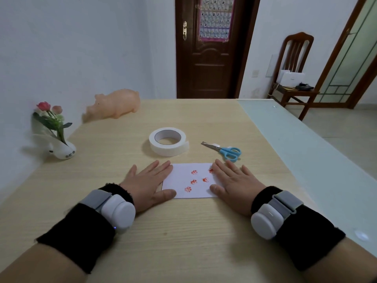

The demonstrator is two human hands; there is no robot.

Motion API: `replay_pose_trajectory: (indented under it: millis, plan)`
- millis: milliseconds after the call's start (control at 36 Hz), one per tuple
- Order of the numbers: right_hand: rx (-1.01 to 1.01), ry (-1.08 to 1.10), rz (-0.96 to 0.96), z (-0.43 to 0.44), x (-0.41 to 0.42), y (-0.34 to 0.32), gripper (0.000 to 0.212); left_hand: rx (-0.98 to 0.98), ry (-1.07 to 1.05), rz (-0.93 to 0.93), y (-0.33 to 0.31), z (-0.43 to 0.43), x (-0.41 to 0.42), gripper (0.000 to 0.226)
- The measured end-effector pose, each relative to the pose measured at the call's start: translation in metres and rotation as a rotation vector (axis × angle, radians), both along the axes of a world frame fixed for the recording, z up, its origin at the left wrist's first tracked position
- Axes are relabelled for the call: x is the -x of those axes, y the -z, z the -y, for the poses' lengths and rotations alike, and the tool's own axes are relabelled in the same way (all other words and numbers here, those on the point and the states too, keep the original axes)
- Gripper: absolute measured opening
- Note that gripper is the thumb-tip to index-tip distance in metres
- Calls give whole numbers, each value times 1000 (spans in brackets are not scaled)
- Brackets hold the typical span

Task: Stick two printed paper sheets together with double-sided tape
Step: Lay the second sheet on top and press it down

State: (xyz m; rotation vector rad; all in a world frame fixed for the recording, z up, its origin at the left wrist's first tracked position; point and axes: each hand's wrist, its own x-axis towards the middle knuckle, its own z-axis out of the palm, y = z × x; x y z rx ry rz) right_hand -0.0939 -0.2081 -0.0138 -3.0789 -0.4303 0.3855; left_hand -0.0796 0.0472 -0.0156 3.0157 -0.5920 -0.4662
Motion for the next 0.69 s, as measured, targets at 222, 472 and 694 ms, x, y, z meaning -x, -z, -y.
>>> replay_pose_trajectory:
  millis: [222, 472, 694]
  plan:
    - [10, 6, 17, 0, 0, -2, 67, 21, -12, -8, -1, 1, 0, 76]
    - [7, -78, 59, -52, -5, -8, 68, 14, -10, -3, -4, 4, 0, 76]
    - [-5, -38, 12, -45, 1, 0, 68, 14, -10, -1, -2, 4, -1, 78]
